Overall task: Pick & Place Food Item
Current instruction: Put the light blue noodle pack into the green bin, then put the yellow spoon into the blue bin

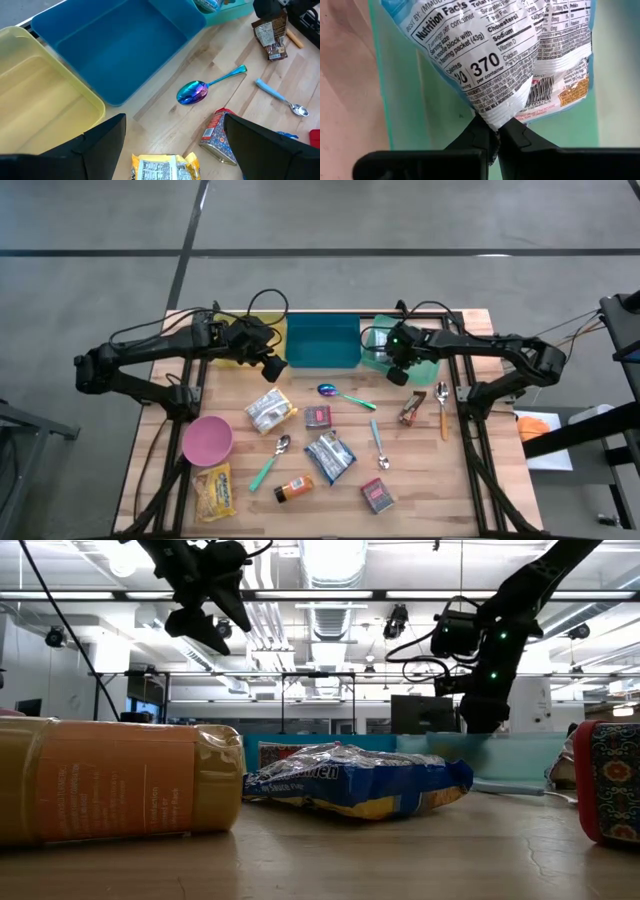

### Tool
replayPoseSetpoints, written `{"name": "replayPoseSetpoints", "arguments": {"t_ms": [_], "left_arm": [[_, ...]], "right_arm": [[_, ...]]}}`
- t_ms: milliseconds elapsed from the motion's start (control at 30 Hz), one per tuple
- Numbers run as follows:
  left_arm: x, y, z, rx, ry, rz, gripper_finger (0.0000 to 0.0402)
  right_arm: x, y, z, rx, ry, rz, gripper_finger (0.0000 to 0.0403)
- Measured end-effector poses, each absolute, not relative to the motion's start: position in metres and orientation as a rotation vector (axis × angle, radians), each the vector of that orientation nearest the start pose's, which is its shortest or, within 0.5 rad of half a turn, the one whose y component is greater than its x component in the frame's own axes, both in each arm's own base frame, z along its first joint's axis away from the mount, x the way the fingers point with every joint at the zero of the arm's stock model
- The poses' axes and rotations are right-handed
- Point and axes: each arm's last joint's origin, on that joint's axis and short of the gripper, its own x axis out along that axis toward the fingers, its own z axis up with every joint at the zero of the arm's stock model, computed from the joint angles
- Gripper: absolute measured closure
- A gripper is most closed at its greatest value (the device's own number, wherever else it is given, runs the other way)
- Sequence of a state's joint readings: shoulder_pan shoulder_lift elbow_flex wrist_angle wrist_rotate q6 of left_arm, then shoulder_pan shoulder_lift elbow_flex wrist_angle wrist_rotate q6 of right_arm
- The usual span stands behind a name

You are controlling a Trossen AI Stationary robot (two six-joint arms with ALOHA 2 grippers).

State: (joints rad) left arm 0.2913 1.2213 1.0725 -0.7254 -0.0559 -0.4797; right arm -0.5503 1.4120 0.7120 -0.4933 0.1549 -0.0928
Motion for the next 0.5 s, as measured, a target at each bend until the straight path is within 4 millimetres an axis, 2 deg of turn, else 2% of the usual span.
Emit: {"name": "replayPoseSetpoints", "arguments": {"t_ms": [100,367,500], "left_arm": [[0.232,0.071,0.300,-0.547,0.780,0.529,0.0058],[0.232,0.071,0.300,-0.540,0.782,0.526,0.0058],[0.232,0.071,0.300,-0.537,0.783,0.525,0.0058]], "right_arm": [[0.201,-0.128,0.165,0.186,1.208,-0.564,0.0371],[0.191,-0.120,0.183,0.283,1.144,-0.553,0.0263],[0.182,-0.114,0.193,0.335,1.130,-0.561,0.0230]]}}
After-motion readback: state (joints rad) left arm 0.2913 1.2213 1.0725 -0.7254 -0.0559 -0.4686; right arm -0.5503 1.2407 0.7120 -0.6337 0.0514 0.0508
